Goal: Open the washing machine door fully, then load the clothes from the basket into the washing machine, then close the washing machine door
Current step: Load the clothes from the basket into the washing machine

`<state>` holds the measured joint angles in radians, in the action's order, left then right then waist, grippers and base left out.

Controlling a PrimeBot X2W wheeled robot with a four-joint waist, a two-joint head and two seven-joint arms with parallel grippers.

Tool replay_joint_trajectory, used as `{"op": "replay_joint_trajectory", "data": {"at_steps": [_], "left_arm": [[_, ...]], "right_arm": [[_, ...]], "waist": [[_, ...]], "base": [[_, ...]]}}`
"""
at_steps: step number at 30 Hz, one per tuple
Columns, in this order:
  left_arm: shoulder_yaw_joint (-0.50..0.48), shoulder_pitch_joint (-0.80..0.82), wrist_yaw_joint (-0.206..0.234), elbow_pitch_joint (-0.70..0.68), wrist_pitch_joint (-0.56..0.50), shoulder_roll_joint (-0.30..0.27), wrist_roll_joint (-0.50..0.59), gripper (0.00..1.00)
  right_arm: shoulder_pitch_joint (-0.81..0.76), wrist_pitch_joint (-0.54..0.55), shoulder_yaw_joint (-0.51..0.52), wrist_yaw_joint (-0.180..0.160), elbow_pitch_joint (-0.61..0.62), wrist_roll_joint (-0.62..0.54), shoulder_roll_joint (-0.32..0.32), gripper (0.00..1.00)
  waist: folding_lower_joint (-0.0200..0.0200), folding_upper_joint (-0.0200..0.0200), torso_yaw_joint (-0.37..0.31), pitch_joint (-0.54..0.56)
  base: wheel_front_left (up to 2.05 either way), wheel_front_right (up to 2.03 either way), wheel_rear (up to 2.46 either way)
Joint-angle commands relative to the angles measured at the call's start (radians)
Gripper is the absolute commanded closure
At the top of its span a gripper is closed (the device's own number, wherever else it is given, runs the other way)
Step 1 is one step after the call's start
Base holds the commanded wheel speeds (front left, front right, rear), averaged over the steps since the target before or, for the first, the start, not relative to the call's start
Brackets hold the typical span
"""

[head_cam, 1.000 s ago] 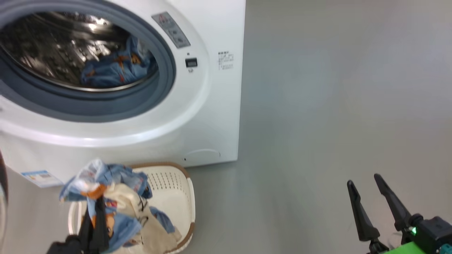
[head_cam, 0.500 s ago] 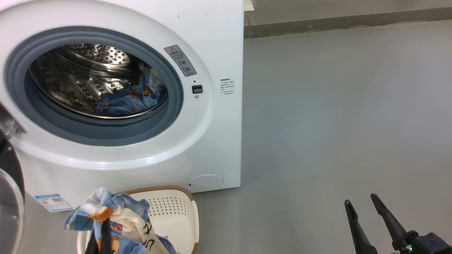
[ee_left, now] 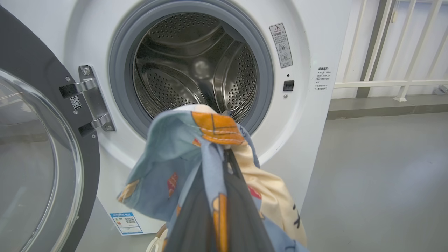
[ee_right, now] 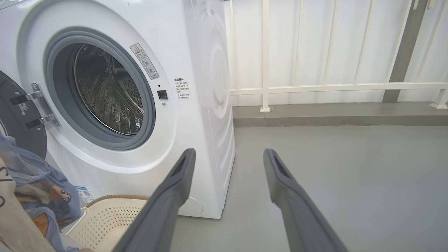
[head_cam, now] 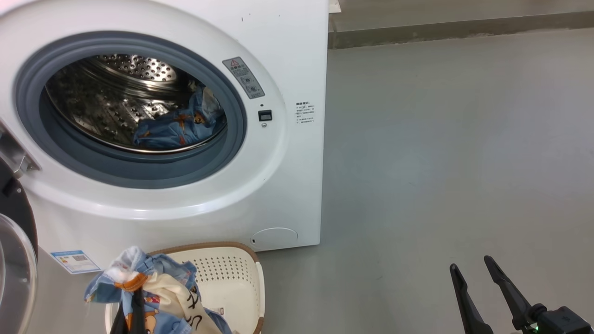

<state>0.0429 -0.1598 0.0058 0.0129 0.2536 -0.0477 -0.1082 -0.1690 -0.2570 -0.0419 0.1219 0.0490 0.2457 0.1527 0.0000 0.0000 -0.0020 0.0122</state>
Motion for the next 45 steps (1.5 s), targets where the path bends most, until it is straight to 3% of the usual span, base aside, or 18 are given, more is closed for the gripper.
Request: {"op": "replay_joint_trajectory", "data": {"at_steps": [1,16,29,37,45], "left_arm": [[-0.028,0.025,0.011,-0.026,0.008,-0.009,-0.002,1.00],[-0.044,0.102,0.001,0.037,0.008,-0.012,-0.033,1.00],[-0.071,0.429,-0.041,0.321,-0.002,-0.029,-0.119,1.00],[-0.093,0.722,-0.084,0.511,-0.063,-0.099,-0.173,1.00],[-0.096,0.998,-0.114,0.621,-0.224,-0.206,-0.219,1.00]], "right_arm": [[0.011,-0.005,-0.024,0.009,0.021,-0.002,0.015,0.00],[0.013,-0.005,-0.032,0.009,0.022,0.006,0.022,0.00],[0.074,-0.005,-0.024,0.009,0.050,0.023,0.034,0.00],[0.140,-0.005,-0.006,0.009,0.070,0.039,0.024,0.00],[0.215,-0.005,0.005,0.009,0.077,0.057,-0.005,0.00]], "waist": [[0.0000,0.0000,0.002,-0.002],[0.0000,0.0000,0.012,-0.032],[0.0000,0.0000,-0.018,-0.207],[0.0000,0.0000,-0.066,-0.368],[0.0000,0.0000,-0.120,-0.507]], "base": [[0.00,0.00,0.00],[0.00,0.00,0.00],[0.00,0.00,0.00],[0.00,0.00,0.00],[0.00,0.00,0.00]]}}
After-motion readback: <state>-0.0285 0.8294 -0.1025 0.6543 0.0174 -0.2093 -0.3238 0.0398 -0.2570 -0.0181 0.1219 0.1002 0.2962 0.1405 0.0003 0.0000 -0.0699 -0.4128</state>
